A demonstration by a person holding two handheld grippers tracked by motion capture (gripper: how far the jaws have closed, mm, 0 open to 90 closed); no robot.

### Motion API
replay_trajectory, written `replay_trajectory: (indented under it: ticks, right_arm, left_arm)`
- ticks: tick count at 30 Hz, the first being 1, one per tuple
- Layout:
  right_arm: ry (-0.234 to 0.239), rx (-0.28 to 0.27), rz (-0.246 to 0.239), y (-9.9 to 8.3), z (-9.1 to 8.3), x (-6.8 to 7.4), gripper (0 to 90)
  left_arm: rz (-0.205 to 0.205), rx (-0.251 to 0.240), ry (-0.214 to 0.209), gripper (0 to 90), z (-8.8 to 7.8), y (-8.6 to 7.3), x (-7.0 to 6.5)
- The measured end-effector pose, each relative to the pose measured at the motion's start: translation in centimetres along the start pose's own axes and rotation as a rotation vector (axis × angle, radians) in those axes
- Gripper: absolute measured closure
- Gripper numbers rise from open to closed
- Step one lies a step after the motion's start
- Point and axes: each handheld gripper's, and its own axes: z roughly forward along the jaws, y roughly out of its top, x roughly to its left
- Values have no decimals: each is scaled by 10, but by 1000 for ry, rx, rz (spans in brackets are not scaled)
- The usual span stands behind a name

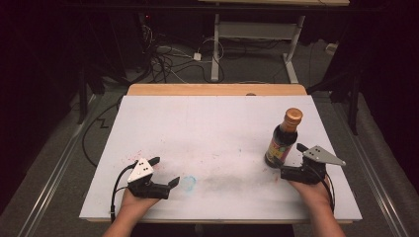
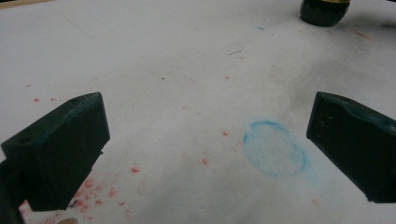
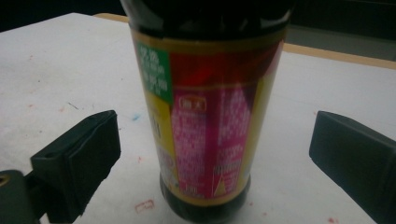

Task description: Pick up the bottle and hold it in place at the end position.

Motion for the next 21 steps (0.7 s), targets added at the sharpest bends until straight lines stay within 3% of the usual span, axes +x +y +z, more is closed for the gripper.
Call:
replay_trajectory:
  ticks: [10,21]
  right_arm:
    - [19,-16,15,14,15,0,123]
    - [44,-42,20,20,17,0,253]
  left_arm:
    - [1,-1,-2,0,0,0,0]
    - [2,-1,-3,0,0,0,0]
